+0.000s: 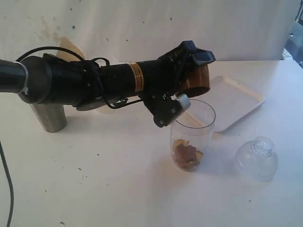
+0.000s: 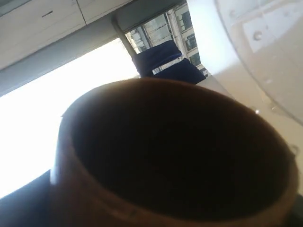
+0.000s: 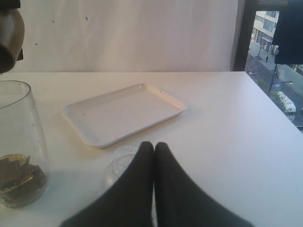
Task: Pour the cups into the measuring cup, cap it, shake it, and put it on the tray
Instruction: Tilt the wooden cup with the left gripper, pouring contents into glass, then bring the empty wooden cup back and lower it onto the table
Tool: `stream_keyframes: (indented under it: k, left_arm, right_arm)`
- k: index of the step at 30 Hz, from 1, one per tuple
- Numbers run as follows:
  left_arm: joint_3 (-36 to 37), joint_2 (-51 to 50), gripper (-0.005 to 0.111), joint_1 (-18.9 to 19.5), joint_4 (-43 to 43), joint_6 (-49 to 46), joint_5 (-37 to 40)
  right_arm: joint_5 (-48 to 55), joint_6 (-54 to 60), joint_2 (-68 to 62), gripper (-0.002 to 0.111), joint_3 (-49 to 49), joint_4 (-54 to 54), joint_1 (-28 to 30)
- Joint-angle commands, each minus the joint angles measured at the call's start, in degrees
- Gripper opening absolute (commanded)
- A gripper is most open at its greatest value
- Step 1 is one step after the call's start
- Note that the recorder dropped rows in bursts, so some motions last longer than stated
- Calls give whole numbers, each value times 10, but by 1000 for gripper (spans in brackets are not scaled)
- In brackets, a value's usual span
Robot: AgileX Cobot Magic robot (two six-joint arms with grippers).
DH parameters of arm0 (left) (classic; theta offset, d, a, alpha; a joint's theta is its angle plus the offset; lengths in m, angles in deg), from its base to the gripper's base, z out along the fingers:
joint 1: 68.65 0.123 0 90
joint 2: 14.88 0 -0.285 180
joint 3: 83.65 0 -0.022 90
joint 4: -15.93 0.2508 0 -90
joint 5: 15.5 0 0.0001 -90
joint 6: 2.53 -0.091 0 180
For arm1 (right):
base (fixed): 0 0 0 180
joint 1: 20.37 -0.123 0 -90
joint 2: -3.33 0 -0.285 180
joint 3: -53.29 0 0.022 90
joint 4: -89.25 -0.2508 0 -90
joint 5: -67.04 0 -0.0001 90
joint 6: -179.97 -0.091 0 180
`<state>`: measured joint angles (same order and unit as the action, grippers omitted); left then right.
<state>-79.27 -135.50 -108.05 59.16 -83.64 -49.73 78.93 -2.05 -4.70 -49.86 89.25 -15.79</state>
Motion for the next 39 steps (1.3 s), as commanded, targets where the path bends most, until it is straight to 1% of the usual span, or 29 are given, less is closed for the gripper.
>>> stream_keyframes:
  k: [1, 3, 7, 13, 16, 20, 23, 27, 30, 35, 39]
  left_arm:
    - [-3, 4, 0, -1, -32, 151, -14]
    - [-3, 4, 0, 3, -41, 219, -20]
    - [-3, 8, 0, 9, -91, 350, -23]
    - [-3, 28, 0, 39, -130, 532, -27]
    - [-3, 36, 0, 57, -129, 672, -24]
    - [-3, 47, 0, 80, -123, 897, -23]
    - [5, 52, 0, 97, -113, 995, -29]
    - [42, 54, 0, 115, -91, 1045, -67]
    - [82, 54, 0, 121, -95, 1048, -90]
    - [136, 54, 0, 127, -93, 1044, -158]
    - [168, 54, 0, 129, -97, 1041, -163]
  right_arm:
    - [-3, -2, 2, 0, 4, 0, -1]
    - [-3, -2, 2, 0, 4, 0, -1]
    - [-3, -2, 2, 0, 4, 0, -1]
    - [-3, -2, 2, 0, 4, 0, -1]
    - [-3, -2, 2, 0, 4, 0, -1]
    - [-3, -2, 2, 0, 4, 0, -1]
    - [-3, -2, 2, 0, 4, 0, -1]
    - [-3, -2, 2, 0, 4, 0, -1]
    - [-3, -2, 2, 0, 4, 0, -1]
    - [-3, -2, 2, 0, 4, 0, -1]
    - [-3, -2, 2, 0, 4, 0, -1]
